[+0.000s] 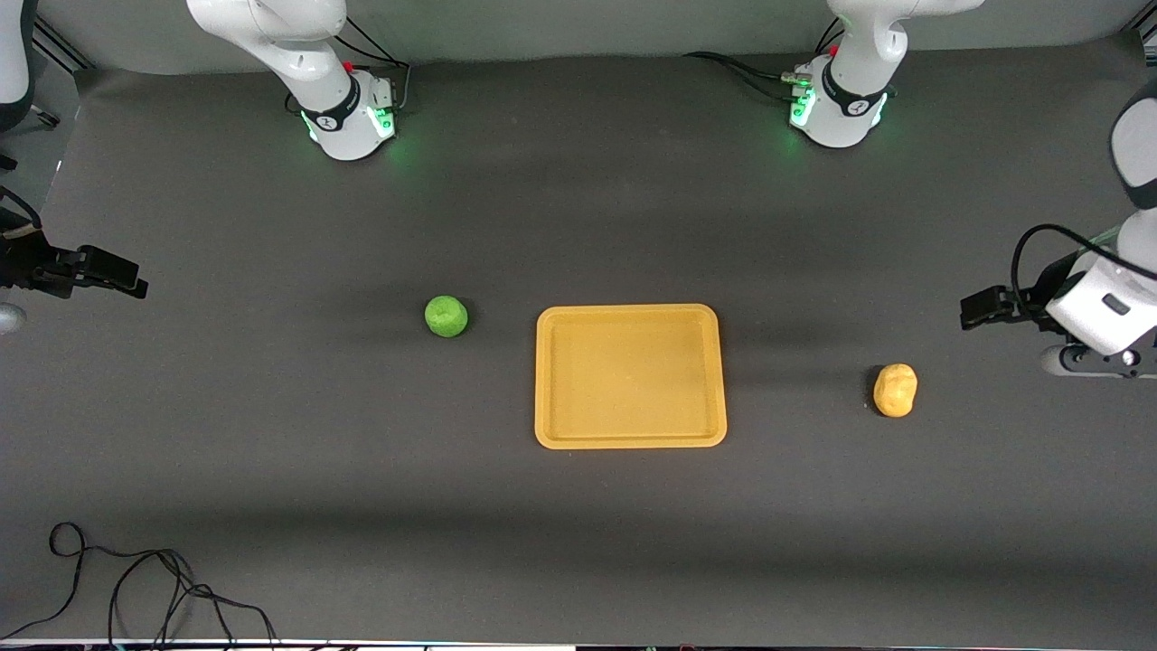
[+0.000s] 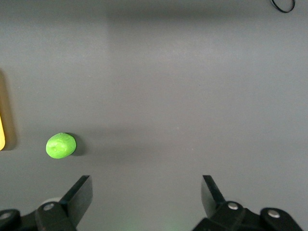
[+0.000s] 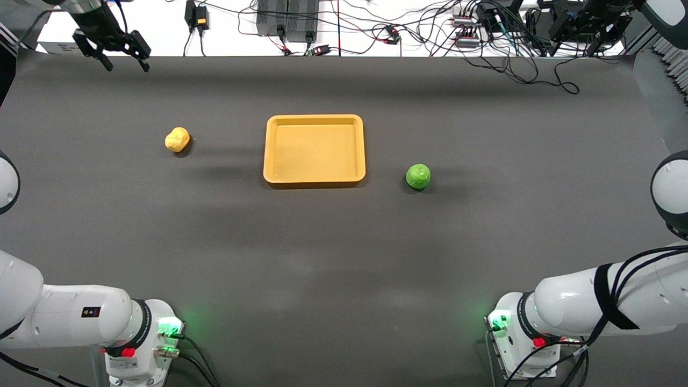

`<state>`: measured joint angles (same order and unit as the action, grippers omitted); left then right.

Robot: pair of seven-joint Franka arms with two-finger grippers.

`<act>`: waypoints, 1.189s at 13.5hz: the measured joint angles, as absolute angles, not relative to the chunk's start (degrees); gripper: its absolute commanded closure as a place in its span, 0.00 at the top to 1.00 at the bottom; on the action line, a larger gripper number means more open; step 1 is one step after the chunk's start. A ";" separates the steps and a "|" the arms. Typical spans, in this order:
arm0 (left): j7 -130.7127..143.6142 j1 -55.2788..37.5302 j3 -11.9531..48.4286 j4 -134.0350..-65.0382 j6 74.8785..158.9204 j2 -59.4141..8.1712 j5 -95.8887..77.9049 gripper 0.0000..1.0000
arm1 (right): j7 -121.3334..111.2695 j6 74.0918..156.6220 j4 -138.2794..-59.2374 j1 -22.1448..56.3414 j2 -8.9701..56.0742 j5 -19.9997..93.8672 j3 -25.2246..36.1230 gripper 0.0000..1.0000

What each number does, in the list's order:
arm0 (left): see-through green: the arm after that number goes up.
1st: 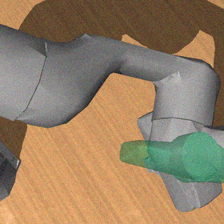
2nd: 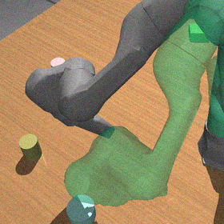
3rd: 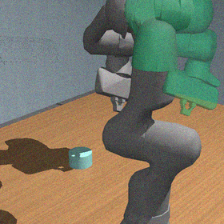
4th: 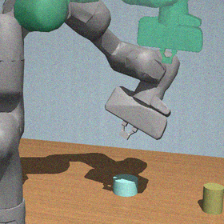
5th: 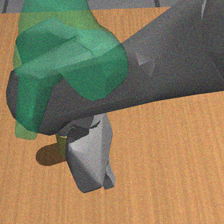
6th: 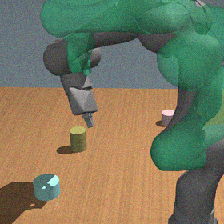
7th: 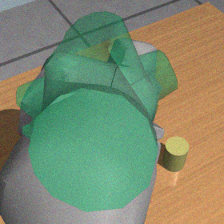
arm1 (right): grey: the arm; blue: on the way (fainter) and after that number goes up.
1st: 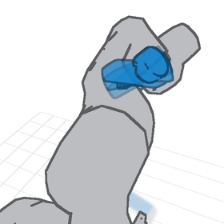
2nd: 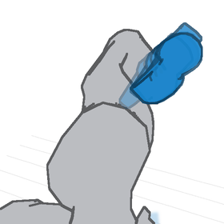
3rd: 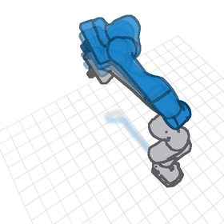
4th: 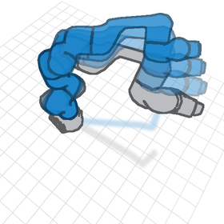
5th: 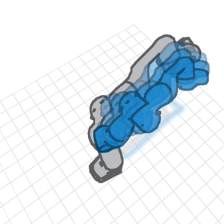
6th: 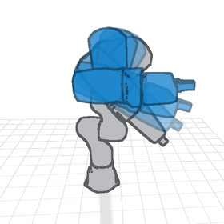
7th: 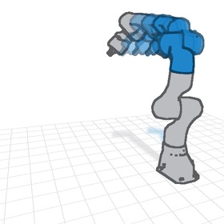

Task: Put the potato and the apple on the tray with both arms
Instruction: 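Reach the left gripper down to the yellow potato, then close the left gripper on the potato and lift it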

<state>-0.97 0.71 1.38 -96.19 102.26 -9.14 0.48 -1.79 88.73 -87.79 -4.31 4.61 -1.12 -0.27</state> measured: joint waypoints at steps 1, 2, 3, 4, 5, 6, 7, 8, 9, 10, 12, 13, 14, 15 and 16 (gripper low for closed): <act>-1.05 0.72 1.34 -98.89 105.40 -9.36 0.48 1.00 | -1.87 88.73 -87.79 -4.31 4.61 -1.13 -0.27 1.00; -1.16 0.72 1.32 -101.75 108.75 -9.67 0.49 1.00 | -1.91 88.73 -87.79 -4.31 4.61 -1.15 -0.27 1.00; -1.25 0.73 1.31 -104.68 112.18 -10.12 0.49 1.00 | -1.92 88.72 -87.80 -4.31 4.61 -1.16 -0.27 1.00; -1.31 0.72 1.31 -107.11 114.82 -10.78 0.49 0.99 | -1.94 88.73 -87.80 -4.31 4.61 -1.17 -0.27 1.00; -1.41 0.71 1.32 -109.04 116.93 -11.84 0.54 0.99 | -1.95 88.73 -87.80 -4.31 4.61 -1.17 -0.27 1.00; -1.63 0.68 1.36 -110.46 119.20 -13.54 0.81 0.99 | -1.96 88.73 -87.80 -4.31 4.61 -1.17 -0.27 1.00; -1.83 0.67 1.38 -111.28 121.84 -15.64 1.41 0.99 | -1.96 88.74 -87.81 -4.31 4.61 -1.17 -0.27 1.00; -2.09 0.71 1.33 -111.53 124.67 -18.11 2.07 0.99 | -1.96 88.78 -87.82 -4.31 4.62 -1.17 -0.27 1.00; -2.88 0.87 1.26 -111.53 126.95 -20.27 2.39 0.99 | -1.96 88.83 -87.82 -4.30 4.66 -1.17 -0.27 1.00; -4.00 1.20 1.19 -111.51 128.76 -22.11 2.56 0.99 | -1.96 88.92 -87.83 -4.30 4.73 -1.17 -0.27 1.00; -5.90 2.14 1.06 -111.47 132.43 -24.84 2.67 0.99 | -1.96 88.96 -87.83 -4.30 4.85 -1.17 -0.28 1.00; -6.51 2.67 1.00 -111.46 134.42 -26.00 2.70 0.99 | -1.96 88.96 -87.84 -4.30 4.86 -1.17 -0.28 1.00; -7.06 3.08 0.99 -111.43 135.95 -27.13 2.71 0.99 | -1.96 88.96 -87.84 -4.30 4.86 -1.17 -0.28 1.00; -7.31 3.31 0.99 -111.43 136.96 -28.21 2.71 0.99 | -1.96 88.96 -87.84 -4.30 4.86 -1.17 -0.28 1.00; -7.38 3.35 1.01 -111.40 137.61 -29.19 2.70 0.99 | -1.96 88.96 -87.85 -4.30 4.86 -1.17 -0.28 1.00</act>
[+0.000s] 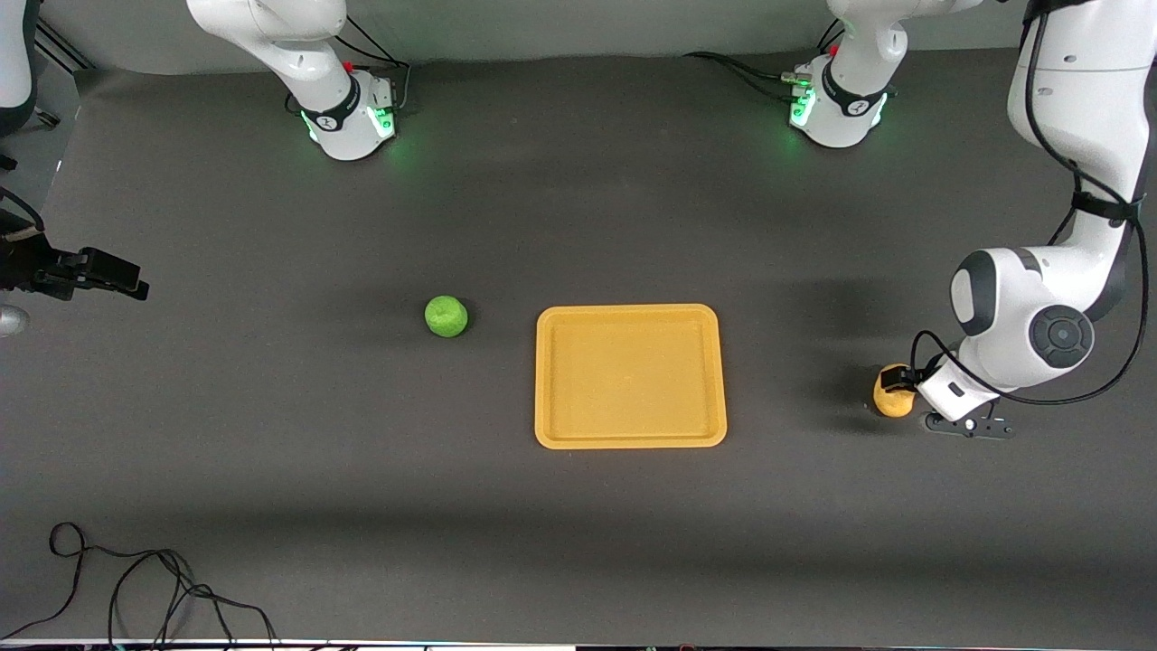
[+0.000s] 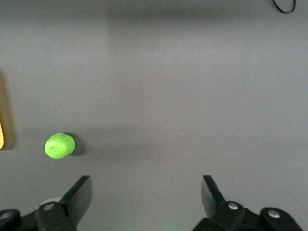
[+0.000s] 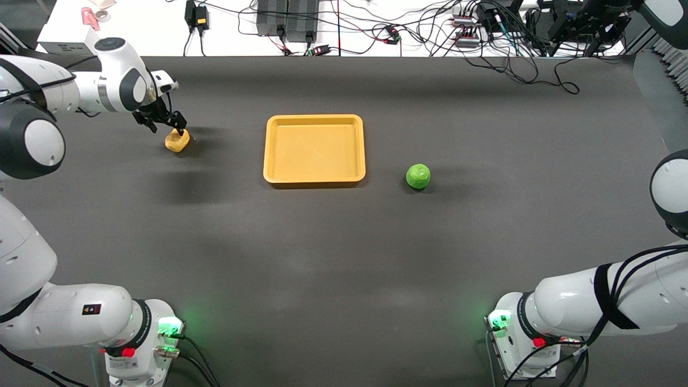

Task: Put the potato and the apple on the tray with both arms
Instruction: 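Close the left gripper on the potato and lift it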

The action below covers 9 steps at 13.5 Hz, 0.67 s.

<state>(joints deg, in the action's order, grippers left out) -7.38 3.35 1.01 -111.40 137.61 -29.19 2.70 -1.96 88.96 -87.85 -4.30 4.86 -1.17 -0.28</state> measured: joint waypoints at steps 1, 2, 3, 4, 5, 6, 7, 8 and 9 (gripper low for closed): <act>-7.38 3.34 1.09 -111.35 138.01 -29.74 2.69 0.99 | -1.96 88.96 -87.86 -4.30 4.86 -1.17 -0.28 1.00; -7.38 3.33 1.16 -111.24 138.04 -29.99 2.65 0.99 | -1.96 88.96 -87.87 -4.30 4.86 -1.17 -0.28 1.00; -7.38 3.30 1.29 -111.20 138.04 -30.05 2.58 0.97 | -1.96 88.96 -87.89 -4.30 4.87 -1.17 -0.28 1.00; -7.38 3.22 1.43 -111.20 138.00 -30.05 2.52 0.83 | -1.96 88.96 -87.90 -4.30 4.87 -1.17 -0.28 1.00; -7.38 3.14 1.54 -111.21 137.97 -30.06 2.51 0.73 | -1.96 88.96 -87.91 -4.30 4.87 -1.17 -0.28 1.00; -7.38 3.11 1.62 -111.21 137.97 -30.06 2.50 0.73 | -1.96 88.96 -87.91 -4.30 4.87 -1.17 -0.28 1.00; -7.38 3.11 1.64 -111.21 138.00 -30.06 2.50 0.66 | -1.96 88.96 -87.92 -4.30 4.87 -1.17 -0.28 1.00; -7.38 3.09 1.67 -111.20 138.04 -30.06 2.50 0.44 | -1.96 88.96 -87.94 -4.30 4.87 -1.17 -0.28 1.00; -7.38 3.02 1.72 -111.17 138.06 -30.05 2.50 0.27 | -1.96 88.96 -87.97 -4.31 4.87 -1.17 -0.27 1.00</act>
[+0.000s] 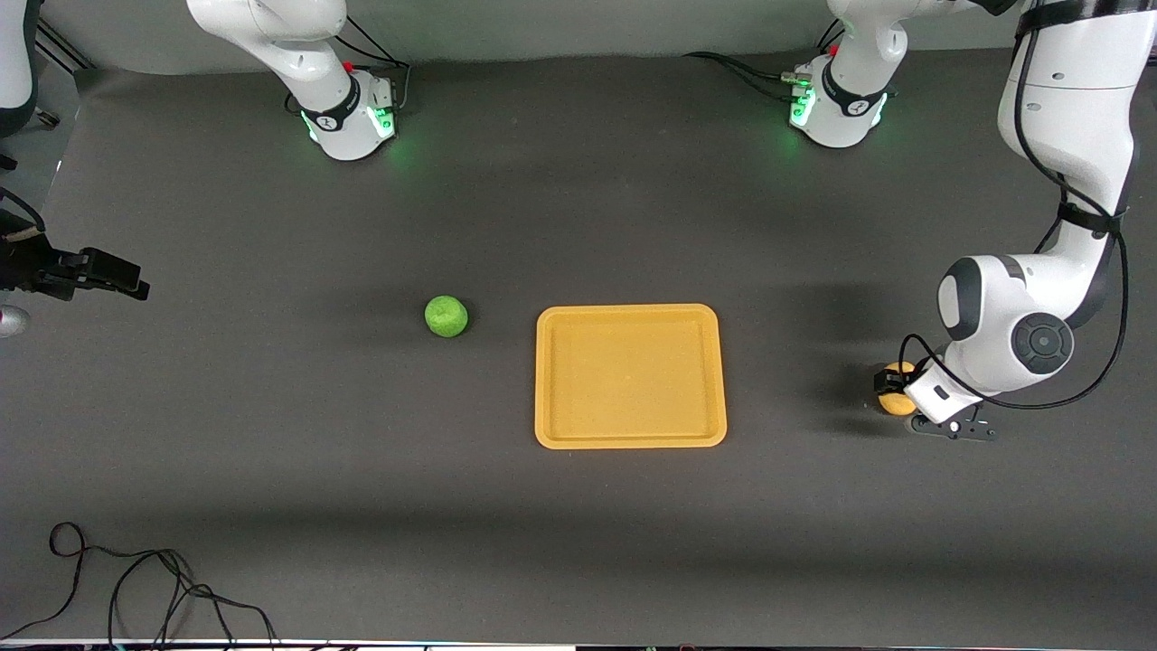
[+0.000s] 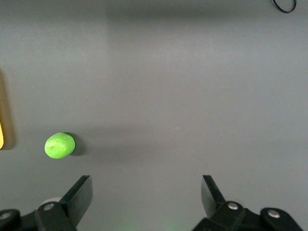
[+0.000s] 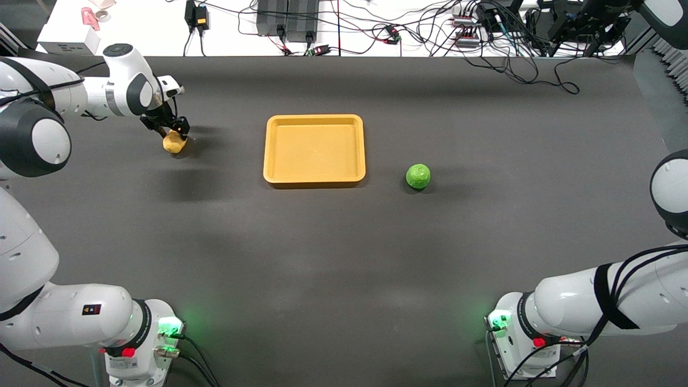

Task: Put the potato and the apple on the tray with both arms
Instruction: 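Close the left gripper on the potato and lift it, then carry the potato over the tray while the right gripper reaches the apple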

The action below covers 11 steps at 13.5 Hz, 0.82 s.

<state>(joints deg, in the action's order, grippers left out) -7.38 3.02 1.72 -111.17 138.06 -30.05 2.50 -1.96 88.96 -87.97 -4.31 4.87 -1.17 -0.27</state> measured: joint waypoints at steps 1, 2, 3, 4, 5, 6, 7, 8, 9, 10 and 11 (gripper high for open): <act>-7.38 2.90 1.77 -111.16 138.06 -30.05 2.50 0.27 | -1.96 88.96 -87.99 -4.32 4.87 -1.17 -0.27 1.00; -7.38 2.75 1.77 -111.09 138.07 -30.04 2.50 0.27 | -1.96 88.96 -88.01 -4.32 4.87 -1.17 -0.26 1.00; -7.34 2.66 1.79 -110.88 138.09 -30.04 2.47 0.27 | -1.96 88.96 -88.03 -4.32 4.87 -1.17 -0.25 1.00; -7.22 2.63 1.82 -110.34 138.09 -29.97 2.29 0.26 | -1.96 88.96 -88.06 -4.32 4.87 -1.17 -0.24 1.00; -6.95 2.58 1.93 -109.56 137.98 -29.70 1.88 0.26 | -1.96 88.96 -88.08 -4.32 4.87 -1.17 -0.24 1.00; -6.14 2.44 2.34 -108.80 137.50 -28.99 1.39 0.26 | -1.96 88.96 -88.11 -4.32 4.87 -1.17 -0.24 1.00; -4.16 2.15 3.11 -108.23 136.47 -27.95 1.09 0.26 | -1.96 88.96 -88.12 -4.32 4.87 -1.17 -0.24 1.00; -1.08 1.73 4.34 -107.59 135.29 -26.85 0.95 0.26 | -1.96 88.96 -88.14 -4.32 4.87 -1.17 -0.24 1.00; 2.89 1.13 6.00 -106.83 134.22 -25.95 0.89 0.25 | -1.96 88.96 -88.15 -4.32 4.87 -1.17 -0.24 1.00; 7.66 0.24 8.05 -105.93 133.16 -25.30 0.85 0.25 | -1.96 88.96 -88.17 -4.32 4.87 -1.17 -0.24 1.00; 12.54 -1.05 9.89 -105.10 132.72 -25.08 0.84 0.25 | -1.96 88.96 -88.18 -4.32 4.87 -1.17 -0.24 1.00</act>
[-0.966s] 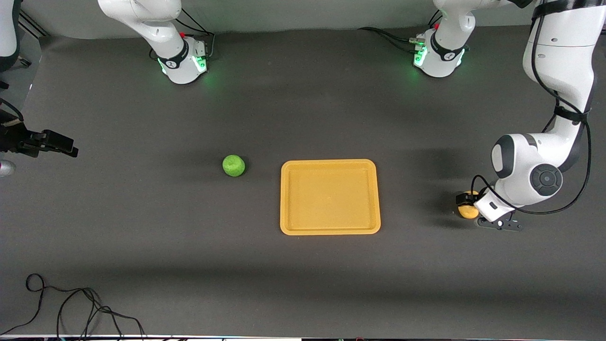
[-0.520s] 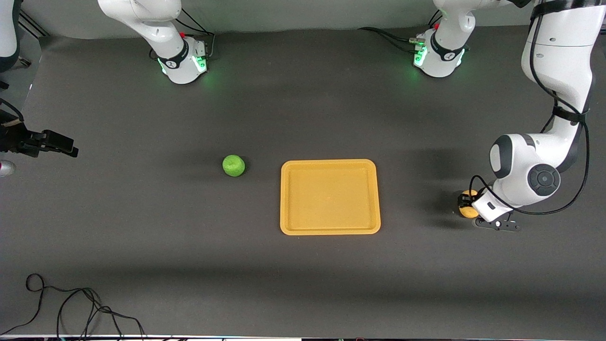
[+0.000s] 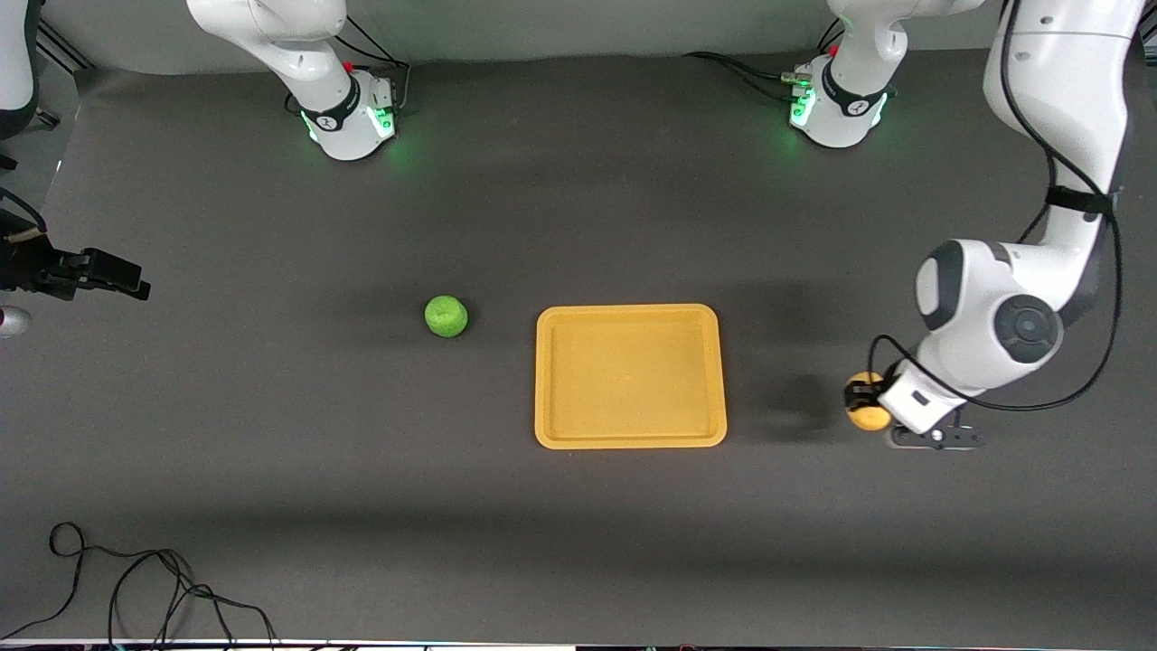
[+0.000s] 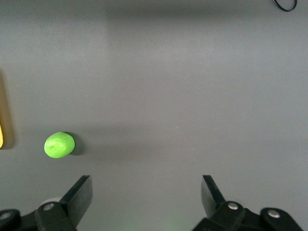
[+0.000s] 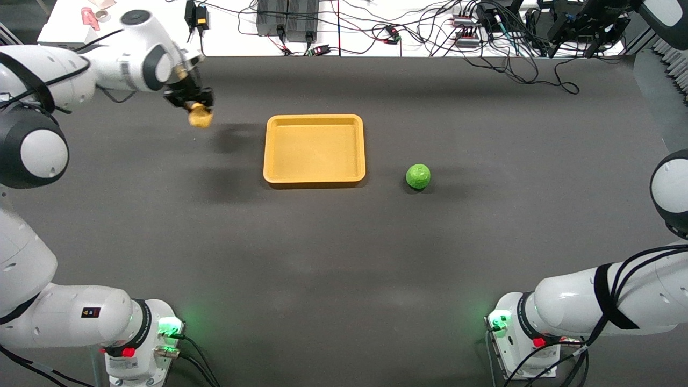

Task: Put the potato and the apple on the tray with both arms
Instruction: 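Carry the potato over the tray while the right gripper reaches the apple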

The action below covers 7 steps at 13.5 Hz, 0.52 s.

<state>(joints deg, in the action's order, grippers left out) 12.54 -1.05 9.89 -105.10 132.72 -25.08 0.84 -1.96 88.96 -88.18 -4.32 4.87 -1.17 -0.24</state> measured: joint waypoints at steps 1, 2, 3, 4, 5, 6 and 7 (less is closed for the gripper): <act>17.50 -2.94 11.23 -104.29 132.63 -25.16 0.84 0.25 | -1.96 88.96 -88.19 -4.32 4.87 -1.17 -0.24 1.00; 21.58 -5.22 11.90 -103.65 132.63 -25.44 0.84 0.25 | -1.96 88.96 -88.20 -4.32 4.87 -1.17 -0.24 1.00; 24.68 -7.57 12.14 -103.05 132.64 -26.02 0.84 0.26 | -1.96 88.96 -88.21 -4.32 4.87 -1.17 -0.24 1.00; 26.87 -9.69 12.21 -102.52 132.66 -26.86 0.84 0.26 | -1.96 88.96 -88.22 -4.32 4.87 -1.17 -0.24 1.00; 28.17 -11.52 12.23 -102.03 132.66 -27.99 0.84 0.26 | -1.96 88.96 -88.23 -4.31 4.87 -1.17 -0.24 1.00; 28.83 -13.05 12.24 -101.85 132.66 -29.34 0.84 0.26 | -1.96 88.97 -88.24 -4.30 4.87 -1.17 -0.29 1.00; 29.14 -14.27 12.24 -101.76 132.69 -30.91 0.84 0.26 | -1.96 88.99 -88.24 -4.12 4.87 -1.17 -0.43 1.00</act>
